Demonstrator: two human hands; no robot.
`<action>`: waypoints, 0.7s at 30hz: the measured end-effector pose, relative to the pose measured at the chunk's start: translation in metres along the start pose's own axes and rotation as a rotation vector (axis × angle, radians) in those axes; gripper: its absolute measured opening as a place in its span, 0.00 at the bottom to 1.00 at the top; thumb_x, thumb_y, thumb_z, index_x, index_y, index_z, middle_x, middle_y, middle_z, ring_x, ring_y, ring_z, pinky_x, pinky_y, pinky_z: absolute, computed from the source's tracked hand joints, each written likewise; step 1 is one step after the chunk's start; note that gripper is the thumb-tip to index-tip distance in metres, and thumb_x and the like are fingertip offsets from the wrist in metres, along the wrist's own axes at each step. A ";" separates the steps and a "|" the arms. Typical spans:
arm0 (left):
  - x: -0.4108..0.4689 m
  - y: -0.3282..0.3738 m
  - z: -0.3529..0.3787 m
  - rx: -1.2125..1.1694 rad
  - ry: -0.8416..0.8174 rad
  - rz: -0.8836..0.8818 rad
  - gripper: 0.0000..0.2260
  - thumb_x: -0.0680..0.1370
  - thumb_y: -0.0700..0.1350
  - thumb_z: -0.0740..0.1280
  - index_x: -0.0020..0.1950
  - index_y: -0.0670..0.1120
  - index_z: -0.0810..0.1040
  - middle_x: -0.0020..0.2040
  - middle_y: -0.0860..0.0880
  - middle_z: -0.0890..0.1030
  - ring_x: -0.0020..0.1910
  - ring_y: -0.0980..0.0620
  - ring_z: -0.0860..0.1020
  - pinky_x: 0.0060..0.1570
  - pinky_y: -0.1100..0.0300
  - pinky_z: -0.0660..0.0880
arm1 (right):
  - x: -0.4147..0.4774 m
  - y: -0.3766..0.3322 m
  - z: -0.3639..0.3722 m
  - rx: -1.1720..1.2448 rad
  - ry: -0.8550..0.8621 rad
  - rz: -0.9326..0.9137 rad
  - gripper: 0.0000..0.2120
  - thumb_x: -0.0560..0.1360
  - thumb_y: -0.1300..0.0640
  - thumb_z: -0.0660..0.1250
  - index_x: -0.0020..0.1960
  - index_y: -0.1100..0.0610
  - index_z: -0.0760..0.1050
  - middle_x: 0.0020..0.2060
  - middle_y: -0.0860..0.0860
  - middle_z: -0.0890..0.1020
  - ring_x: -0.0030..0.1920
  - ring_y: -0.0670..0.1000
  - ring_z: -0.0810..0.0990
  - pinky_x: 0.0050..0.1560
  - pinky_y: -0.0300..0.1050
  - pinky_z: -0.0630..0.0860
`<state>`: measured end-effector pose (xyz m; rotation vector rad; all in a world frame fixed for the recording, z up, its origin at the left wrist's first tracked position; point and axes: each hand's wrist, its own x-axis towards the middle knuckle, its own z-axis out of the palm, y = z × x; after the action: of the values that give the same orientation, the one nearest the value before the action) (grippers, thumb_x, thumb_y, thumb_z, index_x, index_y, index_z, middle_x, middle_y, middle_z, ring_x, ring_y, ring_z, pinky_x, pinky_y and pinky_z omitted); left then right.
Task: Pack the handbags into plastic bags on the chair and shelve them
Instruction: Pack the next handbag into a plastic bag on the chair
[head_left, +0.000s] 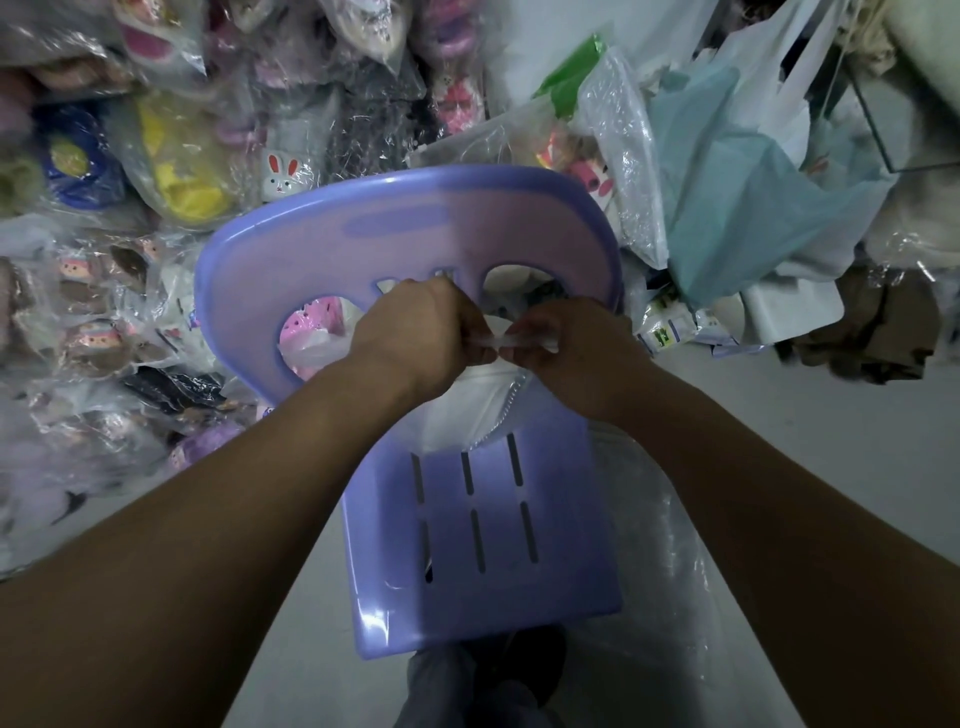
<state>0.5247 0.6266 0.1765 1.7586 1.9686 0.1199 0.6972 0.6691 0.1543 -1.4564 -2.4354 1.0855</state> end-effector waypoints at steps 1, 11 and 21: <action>0.000 0.001 0.000 -0.008 0.002 0.000 0.06 0.74 0.52 0.75 0.50 0.54 0.87 0.48 0.46 0.86 0.47 0.41 0.82 0.49 0.49 0.78 | 0.000 0.000 0.000 0.006 0.001 0.006 0.06 0.77 0.52 0.70 0.52 0.52 0.83 0.50 0.52 0.85 0.54 0.55 0.80 0.50 0.41 0.67; 0.004 0.002 0.001 -0.070 0.005 -0.007 0.03 0.73 0.46 0.76 0.45 0.53 0.88 0.45 0.48 0.87 0.47 0.44 0.83 0.51 0.51 0.79 | 0.002 0.003 0.002 0.000 -0.005 0.000 0.08 0.78 0.50 0.70 0.54 0.51 0.83 0.53 0.51 0.85 0.57 0.54 0.80 0.57 0.42 0.68; 0.001 -0.003 0.003 -0.038 0.007 0.015 0.05 0.75 0.45 0.73 0.47 0.54 0.87 0.46 0.47 0.86 0.46 0.42 0.82 0.47 0.49 0.79 | 0.001 -0.006 0.006 -0.035 0.068 0.011 0.03 0.76 0.58 0.70 0.47 0.52 0.83 0.46 0.50 0.85 0.52 0.55 0.81 0.55 0.50 0.76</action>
<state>0.5237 0.6266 0.1724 1.7520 1.9459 0.1677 0.6894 0.6648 0.1532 -1.4933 -2.4148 0.9830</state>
